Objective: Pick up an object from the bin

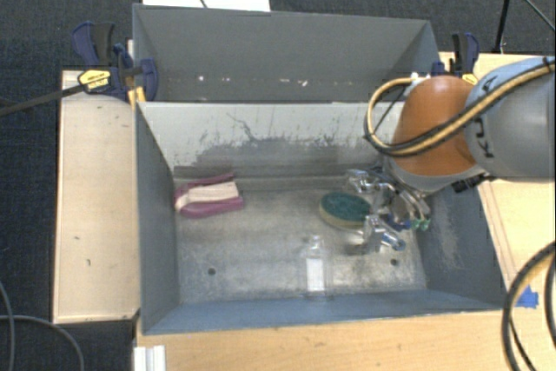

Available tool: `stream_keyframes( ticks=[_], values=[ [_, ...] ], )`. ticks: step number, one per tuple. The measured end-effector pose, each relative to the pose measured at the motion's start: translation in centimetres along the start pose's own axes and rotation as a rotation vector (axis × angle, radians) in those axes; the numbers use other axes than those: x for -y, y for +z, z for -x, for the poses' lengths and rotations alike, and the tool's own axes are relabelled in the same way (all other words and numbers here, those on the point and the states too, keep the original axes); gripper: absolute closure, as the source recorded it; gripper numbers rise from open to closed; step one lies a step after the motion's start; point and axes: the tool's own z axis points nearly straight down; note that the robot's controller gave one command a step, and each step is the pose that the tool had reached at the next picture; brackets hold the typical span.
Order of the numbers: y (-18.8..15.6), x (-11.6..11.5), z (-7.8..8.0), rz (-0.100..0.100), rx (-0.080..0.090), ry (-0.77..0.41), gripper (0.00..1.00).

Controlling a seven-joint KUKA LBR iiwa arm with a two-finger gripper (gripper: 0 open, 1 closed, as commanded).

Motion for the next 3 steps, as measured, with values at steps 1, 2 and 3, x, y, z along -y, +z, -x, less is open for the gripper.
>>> stream_keyframes(
  ticks=[1,2,3],
  values=[
    [-0.3,0.2,0.1,-0.002,0.005,0.0,1.0],
    [-12.2,-0.8,-1.1,-0.004,0.015,-0.085,1.0],
    [-18.6,4.5,-0.2,-0.009,0.012,-0.478,1.0]
  ],
)
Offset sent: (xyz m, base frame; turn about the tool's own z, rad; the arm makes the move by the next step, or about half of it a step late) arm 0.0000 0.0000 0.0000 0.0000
